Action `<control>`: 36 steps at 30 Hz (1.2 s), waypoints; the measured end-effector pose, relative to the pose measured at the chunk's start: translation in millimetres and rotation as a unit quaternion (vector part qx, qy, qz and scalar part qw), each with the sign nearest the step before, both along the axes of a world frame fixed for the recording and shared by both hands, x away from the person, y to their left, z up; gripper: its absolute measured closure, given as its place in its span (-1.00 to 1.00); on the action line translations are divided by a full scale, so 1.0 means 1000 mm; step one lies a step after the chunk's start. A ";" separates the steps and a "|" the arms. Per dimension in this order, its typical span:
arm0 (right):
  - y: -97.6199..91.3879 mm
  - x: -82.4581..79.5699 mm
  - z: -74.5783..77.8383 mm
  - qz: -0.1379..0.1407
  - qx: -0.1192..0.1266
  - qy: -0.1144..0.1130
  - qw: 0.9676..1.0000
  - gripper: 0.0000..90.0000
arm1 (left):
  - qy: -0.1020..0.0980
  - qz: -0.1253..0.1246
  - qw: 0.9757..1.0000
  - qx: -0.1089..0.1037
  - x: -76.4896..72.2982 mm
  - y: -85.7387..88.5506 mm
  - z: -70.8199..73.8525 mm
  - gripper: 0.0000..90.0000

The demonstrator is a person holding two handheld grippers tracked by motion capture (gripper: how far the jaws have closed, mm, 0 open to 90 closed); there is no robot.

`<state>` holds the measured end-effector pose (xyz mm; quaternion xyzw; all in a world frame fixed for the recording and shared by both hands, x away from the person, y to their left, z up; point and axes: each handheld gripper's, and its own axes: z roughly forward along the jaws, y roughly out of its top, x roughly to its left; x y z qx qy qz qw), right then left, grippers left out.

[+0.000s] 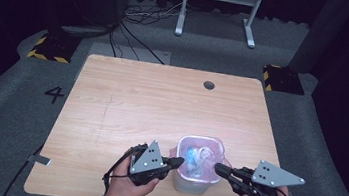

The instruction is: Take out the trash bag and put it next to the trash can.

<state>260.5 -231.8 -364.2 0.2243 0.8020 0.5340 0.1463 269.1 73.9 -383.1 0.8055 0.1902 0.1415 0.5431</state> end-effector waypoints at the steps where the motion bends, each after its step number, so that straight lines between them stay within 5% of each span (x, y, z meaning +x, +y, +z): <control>1: 0.009 0.008 -0.002 0.004 -0.003 0.006 1.000 0.96 | -0.003 0.001 1.000 0.003 0.000 -0.002 0.000 0.99; 10: 0.044 0.033 -0.010 0.021 -0.035 0.026 0.999 0.96 | -0.002 -0.012 1.000 0.019 0.009 -0.021 0.000 0.99; 15: 0.052 0.036 -0.007 0.019 -0.048 0.019 0.998 0.85 | -0.007 -0.012 1.000 0.006 0.009 -0.023 0.001 0.99; 16: 0.050 0.035 -0.006 0.015 -0.047 0.014 0.999 0.77 | -0.009 -0.001 1.000 -0.003 0.008 -0.018 0.002 0.93; 18: 0.040 0.031 0.001 -0.004 -0.037 0.005 0.999 0.40 | -0.015 0.031 0.999 -0.015 0.006 -0.008 0.004 0.40; 21: 0.029 0.028 0.008 -0.023 -0.029 -0.005 0.999 0.22 | -0.014 0.057 0.998 -0.027 0.005 0.006 0.006 0.15; 22: 0.017 0.026 0.015 -0.047 -0.016 -0.013 0.999 0.01 | -0.015 0.075 0.997 -0.029 0.005 0.015 0.006 -0.09; 26: -0.002 0.027 0.022 -0.088 -0.006 -0.017 0.996 -0.07 | -0.011 0.094 0.995 -0.022 0.003 0.032 0.003 -0.24; 30: -0.023 0.033 0.022 -0.139 -0.005 0.004 0.990 -0.14 | -0.001 0.080 0.997 0.006 -0.004 0.038 -0.011 -0.33; 31: -0.028 0.036 0.019 -0.146 -0.003 0.016 0.989 -0.19 | -0.001 0.064 0.998 0.027 -0.004 0.034 -0.017 -0.37; 36: -0.022 0.046 0.006 -0.135 0.008 0.054 0.989 -0.22 | 0.010 0.043 0.998 0.048 0.000 0.022 -0.027 -0.39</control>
